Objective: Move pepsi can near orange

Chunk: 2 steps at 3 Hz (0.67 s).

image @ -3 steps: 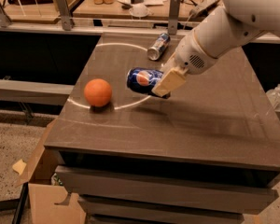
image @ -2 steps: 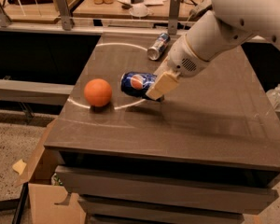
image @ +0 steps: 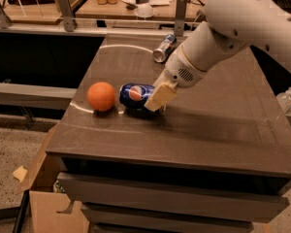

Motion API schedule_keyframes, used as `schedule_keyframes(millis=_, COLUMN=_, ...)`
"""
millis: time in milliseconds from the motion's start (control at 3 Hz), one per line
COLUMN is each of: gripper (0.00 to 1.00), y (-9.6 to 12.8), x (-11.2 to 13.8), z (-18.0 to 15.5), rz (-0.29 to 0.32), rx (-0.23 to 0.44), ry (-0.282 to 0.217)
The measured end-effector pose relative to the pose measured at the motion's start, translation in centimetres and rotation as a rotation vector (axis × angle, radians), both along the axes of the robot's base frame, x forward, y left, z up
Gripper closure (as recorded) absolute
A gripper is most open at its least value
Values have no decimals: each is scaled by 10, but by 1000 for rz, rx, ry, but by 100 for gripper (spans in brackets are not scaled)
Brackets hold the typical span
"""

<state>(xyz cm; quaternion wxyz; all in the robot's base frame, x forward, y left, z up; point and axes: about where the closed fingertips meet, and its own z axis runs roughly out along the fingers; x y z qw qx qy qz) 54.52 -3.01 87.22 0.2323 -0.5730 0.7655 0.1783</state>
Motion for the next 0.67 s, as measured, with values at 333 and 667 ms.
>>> schedule_keyframes(millis=333, gripper=29, y=8, x=-3, z=-6, rz=8, rx=9, ry=18)
schedule_keyframes(millis=667, gripper=6, y=10, x=-4, z=-7, rz=11, rx=14, ry=23)
